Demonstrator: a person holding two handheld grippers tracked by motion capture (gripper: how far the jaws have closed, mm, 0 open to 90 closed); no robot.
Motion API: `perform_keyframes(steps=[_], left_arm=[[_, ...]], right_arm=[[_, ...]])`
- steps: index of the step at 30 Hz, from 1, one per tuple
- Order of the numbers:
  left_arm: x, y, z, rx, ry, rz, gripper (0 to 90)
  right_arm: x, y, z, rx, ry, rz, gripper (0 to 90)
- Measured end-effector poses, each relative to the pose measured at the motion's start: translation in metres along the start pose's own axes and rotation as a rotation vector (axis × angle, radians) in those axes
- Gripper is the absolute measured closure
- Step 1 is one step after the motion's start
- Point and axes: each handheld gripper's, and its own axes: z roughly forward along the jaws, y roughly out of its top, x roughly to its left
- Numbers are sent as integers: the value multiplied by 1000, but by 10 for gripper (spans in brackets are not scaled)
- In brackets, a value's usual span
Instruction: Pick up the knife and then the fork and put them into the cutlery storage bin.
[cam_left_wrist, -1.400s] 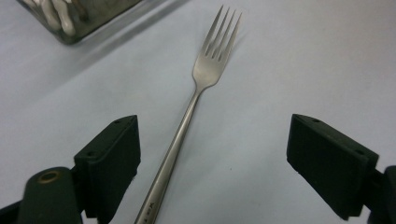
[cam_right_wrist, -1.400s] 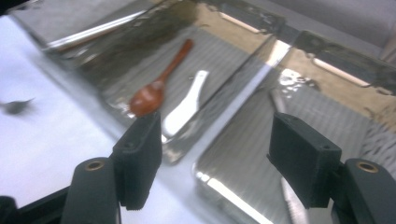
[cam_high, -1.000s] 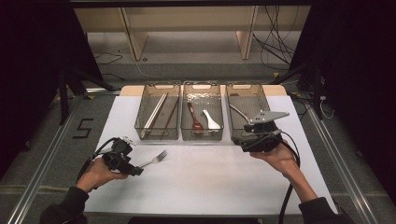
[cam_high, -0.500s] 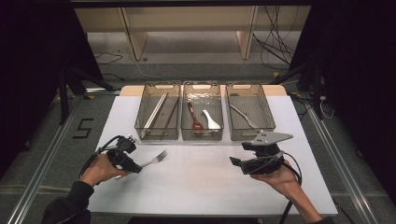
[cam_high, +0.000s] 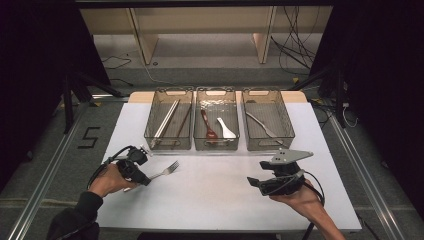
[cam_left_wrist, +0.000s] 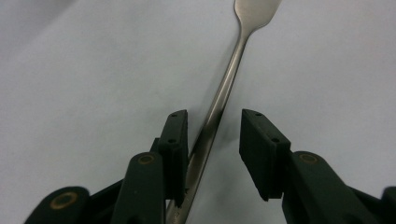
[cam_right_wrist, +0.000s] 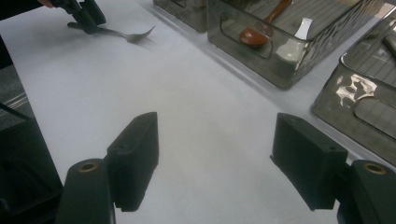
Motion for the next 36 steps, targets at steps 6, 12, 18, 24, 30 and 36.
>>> perform_keyframes(steps=[6,12,18,24,30,36], left_arm=[[0,1,4,20,14,8,659],[-2,2,5,39,31,43,725],[-8,3,5,47,23,91,781],[-10,2,5,48,29,150,815],[-11,3,4,25,12,162,820],[-13,3,0,-7,2,148,820]], right_arm=[[4,0,-1,-5,8,-4,326],[4,0,-1,-3,14,-5,328],[3,0,-1,-4,14,-1,332],[3,0,-1,-7,12,5,334],[2,0,-2,-6,12,3,334],[3,-1,0,-6,16,1,335]])
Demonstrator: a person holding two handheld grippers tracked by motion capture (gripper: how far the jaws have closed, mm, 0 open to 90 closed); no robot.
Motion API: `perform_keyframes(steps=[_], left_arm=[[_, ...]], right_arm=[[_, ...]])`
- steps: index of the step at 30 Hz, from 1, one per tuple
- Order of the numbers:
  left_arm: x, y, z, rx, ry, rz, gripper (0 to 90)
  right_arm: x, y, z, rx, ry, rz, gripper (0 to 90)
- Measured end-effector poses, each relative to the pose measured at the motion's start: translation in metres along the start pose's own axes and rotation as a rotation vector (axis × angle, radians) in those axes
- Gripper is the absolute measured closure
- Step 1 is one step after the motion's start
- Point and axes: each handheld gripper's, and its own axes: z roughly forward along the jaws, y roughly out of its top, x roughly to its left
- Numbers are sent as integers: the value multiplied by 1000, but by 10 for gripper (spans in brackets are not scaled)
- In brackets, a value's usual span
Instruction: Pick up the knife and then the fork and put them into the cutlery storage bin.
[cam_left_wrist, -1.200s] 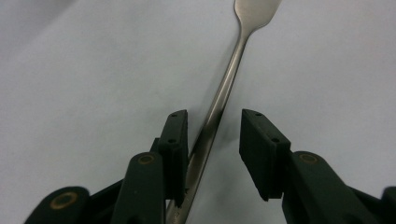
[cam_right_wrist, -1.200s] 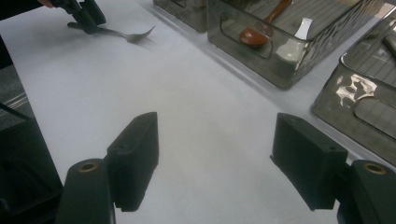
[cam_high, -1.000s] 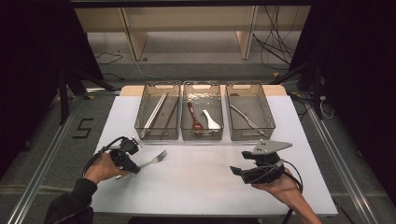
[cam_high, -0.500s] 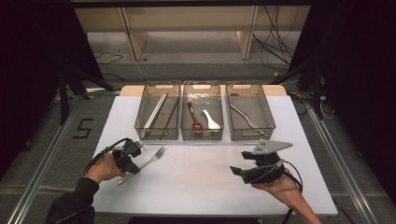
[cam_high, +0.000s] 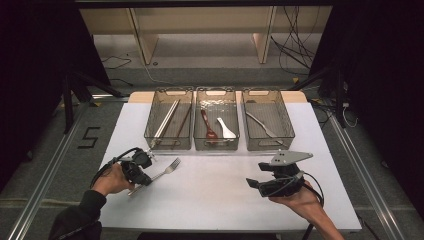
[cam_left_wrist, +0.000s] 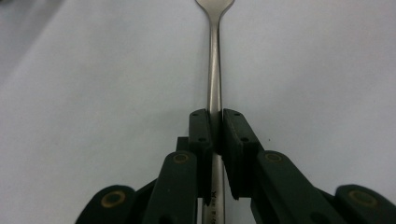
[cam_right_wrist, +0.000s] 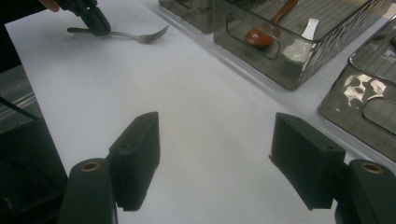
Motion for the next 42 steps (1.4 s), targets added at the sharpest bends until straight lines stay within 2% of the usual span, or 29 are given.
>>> perform_keyframes(steps=[11,15,18,21,24,29,33,36,39,42], left_arm=[[-7,4,-15,-66,-18,-6,820],[-15,9,-21,-84,-54,6,820],[-26,15,-25,-89,-66,40,820],[-39,23,-28,-91,-100,72,820],[-51,29,-30,-97,-109,113,820],[-72,40,-33,-97,-147,167,819],[-85,48,-32,-94,-180,205,819],[-95,53,-29,-81,-185,229,819],[-102,58,-28,-73,-176,255,819],[-108,61,-27,-69,-192,272,819]], right_arm=[[1,0,2,5,3,-1,337],[4,2,3,-2,10,-7,337],[9,4,4,-10,24,-25,336],[17,7,6,-14,37,-60,335],[26,10,9,-23,58,-101,334],[42,14,19,-7,101,-171,330],[51,16,26,-2,111,-207,330],[57,17,29,-1,111,-236,330],[62,18,34,3,131,-255,330],[68,20,40,10,146,-273,330]])
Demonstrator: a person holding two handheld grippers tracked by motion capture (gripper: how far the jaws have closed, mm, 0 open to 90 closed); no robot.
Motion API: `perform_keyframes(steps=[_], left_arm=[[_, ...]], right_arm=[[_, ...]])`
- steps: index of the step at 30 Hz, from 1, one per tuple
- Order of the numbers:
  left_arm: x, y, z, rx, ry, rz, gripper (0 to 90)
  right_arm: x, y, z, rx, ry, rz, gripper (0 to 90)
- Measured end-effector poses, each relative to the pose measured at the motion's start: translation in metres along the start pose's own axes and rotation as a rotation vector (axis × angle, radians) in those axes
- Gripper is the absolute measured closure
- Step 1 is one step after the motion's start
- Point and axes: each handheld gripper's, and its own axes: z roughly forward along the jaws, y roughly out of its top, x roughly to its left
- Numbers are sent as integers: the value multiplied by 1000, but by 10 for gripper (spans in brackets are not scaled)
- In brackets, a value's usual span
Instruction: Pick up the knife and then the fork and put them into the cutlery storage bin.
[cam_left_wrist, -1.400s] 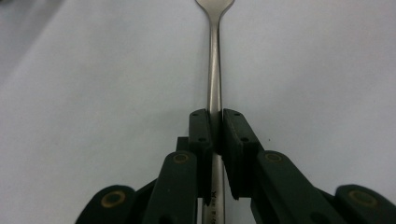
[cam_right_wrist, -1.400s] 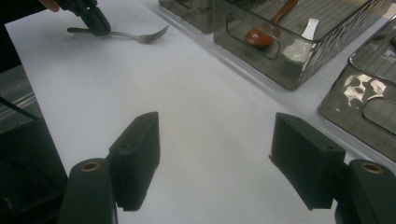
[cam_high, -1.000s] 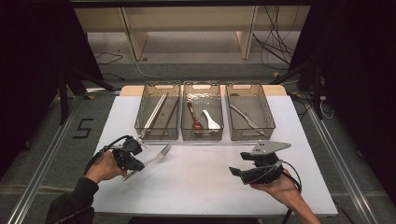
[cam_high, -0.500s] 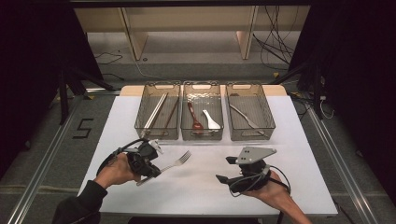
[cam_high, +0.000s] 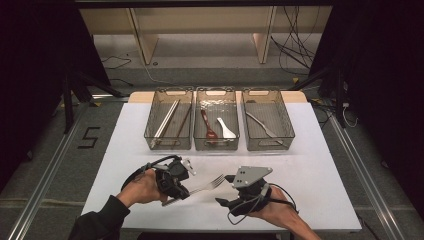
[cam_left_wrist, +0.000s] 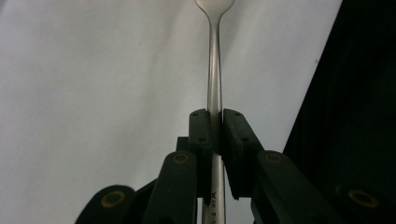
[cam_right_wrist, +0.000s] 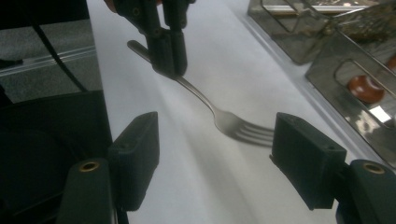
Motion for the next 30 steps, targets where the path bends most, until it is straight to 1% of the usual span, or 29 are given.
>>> perform_keyframes(steps=[4,6,8,10,12,13,16,17,18,19,21,23,26,28,29,30], left_arm=[[-6,6,2,9,-26,21,819],[-9,9,3,10,-30,29,819],[-11,12,4,20,-44,39,819],[-13,14,4,34,-48,54,819],[-15,17,5,39,-55,60,819],[-17,18,5,35,-51,62,819],[-19,20,4,39,-65,73,819],[-20,20,4,40,-66,75,819],[-20,21,4,46,-70,77,819],[-20,21,5,48,-73,82,819],[-21,23,5,51,-87,86,819],[-23,24,6,57,-97,89,819],[-26,26,5,58,-102,99,818],[-26,26,5,57,-101,103,818],[-26,27,5,58,-104,104,819],[-26,27,4,60,-108,106,819]], right_arm=[[5,3,9,14,25,-32,330],[8,4,13,23,28,-56,331],[12,5,18,30,25,-79,331],[15,6,21,40,25,-98,342],[17,7,24,51,25,-127,364],[19,6,25,60,24,-139,370],[22,5,29,89,13,-175,385],[23,5,30,97,18,-187,396],[23,5,31,102,12,-210,404],[24,4,33,107,4,-220,418],[24,3,35,117,1,-244,446],[25,3,37,126,-3,-252,466],[26,2,39,143,-8,-280,518],[27,1,40,155,1,-289,567],[27,1,41,157,-3,-300,577],[28,0,41,165,6,-299,596]])
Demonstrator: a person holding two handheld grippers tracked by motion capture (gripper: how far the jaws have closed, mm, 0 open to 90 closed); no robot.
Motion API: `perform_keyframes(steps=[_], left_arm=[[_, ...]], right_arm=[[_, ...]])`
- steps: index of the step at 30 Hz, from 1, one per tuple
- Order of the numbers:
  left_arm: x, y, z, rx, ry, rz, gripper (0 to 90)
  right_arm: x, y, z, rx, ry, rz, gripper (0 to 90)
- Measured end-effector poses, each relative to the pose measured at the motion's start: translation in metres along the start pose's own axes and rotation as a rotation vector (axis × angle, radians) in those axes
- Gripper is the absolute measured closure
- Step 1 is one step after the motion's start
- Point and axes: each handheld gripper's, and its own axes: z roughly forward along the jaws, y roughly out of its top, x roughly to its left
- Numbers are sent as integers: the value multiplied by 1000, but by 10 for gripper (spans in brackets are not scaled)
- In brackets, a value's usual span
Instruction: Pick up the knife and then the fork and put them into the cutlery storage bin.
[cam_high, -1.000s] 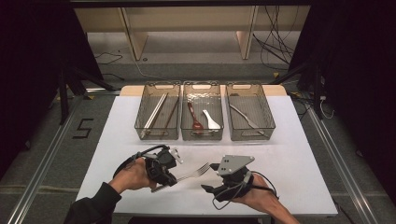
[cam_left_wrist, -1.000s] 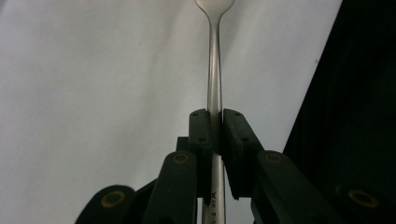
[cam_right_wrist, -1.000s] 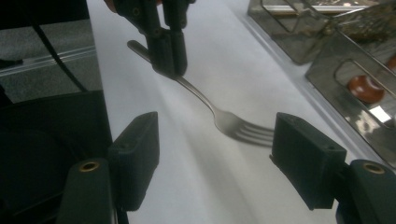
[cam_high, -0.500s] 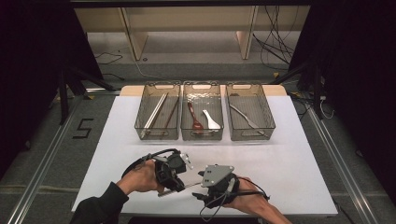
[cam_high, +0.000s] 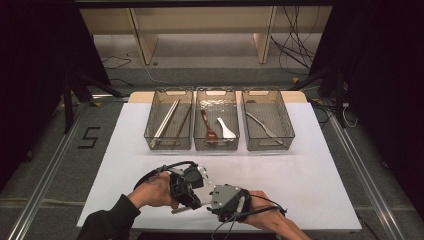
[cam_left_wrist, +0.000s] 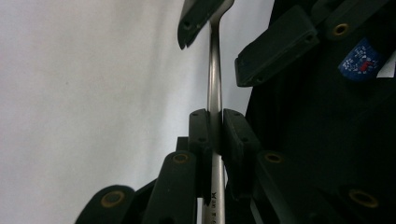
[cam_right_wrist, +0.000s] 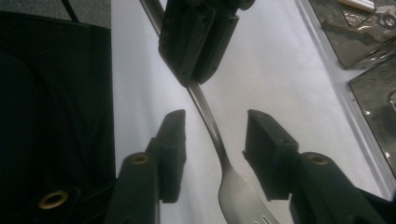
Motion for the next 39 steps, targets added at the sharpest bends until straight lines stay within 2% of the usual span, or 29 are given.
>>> perform_keyframes(steps=[7,9,12,16,17,20,23,25,26,27,30,31,32,33,34,36,39], left_arm=[[-2,1,1,9,-11,4,818],[-2,1,1,13,-14,5,818],[-3,1,1,10,-29,7,818],[-3,1,1,6,-42,8,816],[-3,1,1,5,-46,5,814],[-2,1,2,4,-46,0,813],[-1,0,1,-13,-60,-13,805],[-1,-1,-1,-23,-44,-13,764],[-2,-2,-2,-31,-31,-7,718],[-2,-3,-4,-51,-24,-7,694],[-1,-8,-12,-97,29,-33,579],[0,-10,-16,-115,42,-43,558],[1,-12,-20,-135,62,-48,527],[2,-15,-23,-162,77,-57,478],[2,-17,-26,-183,71,-62,450],[3,-21,-30,-222,91,-72,416],[6,-28,-33,-297,134,-112,353]], right_arm=[[3,-2,3,25,9,-33,692],[5,-2,5,30,-4,-47,717],[7,-3,5,38,9,-67,788],[10,-3,6,57,10,-115,850],[11,-4,7,64,23,-128,864],[11,-4,8,73,21,-149,873],[10,-4,6,64,19,-140,879],[10,-5,5,67,29,-141,882],[9,-5,5,79,24,-154,883],[9,-6,4,78,20,-139,883],[7,-9,1,74,21,-136,884],[5,-10,0,71,-3,-132,885],[4,-12,-1,77,4,-124,885],[1,-13,-2,80,-11,-117,885],[-1,-16,-3,83,-16,-102,885],[-7,-20,-5,88,-32,-73,885],[-16,-27,-8,108,-55,-42,885]])
